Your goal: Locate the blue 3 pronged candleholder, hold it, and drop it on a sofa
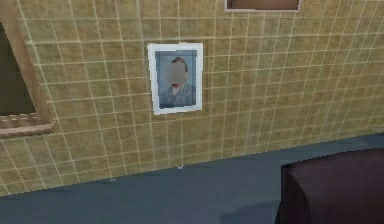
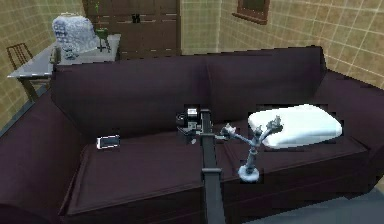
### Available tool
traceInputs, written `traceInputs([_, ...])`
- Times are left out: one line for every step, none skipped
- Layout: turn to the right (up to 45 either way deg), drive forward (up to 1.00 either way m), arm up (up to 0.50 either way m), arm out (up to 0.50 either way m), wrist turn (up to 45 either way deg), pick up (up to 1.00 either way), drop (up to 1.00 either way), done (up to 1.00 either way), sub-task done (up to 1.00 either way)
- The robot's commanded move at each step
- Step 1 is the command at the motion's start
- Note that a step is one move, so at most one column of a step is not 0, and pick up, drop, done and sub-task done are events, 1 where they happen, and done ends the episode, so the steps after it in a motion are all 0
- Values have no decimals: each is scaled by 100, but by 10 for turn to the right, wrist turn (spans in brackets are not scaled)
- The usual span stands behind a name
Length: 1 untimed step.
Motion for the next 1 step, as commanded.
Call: traceInputs([0,0,-32,0,0,0,0,0,0])
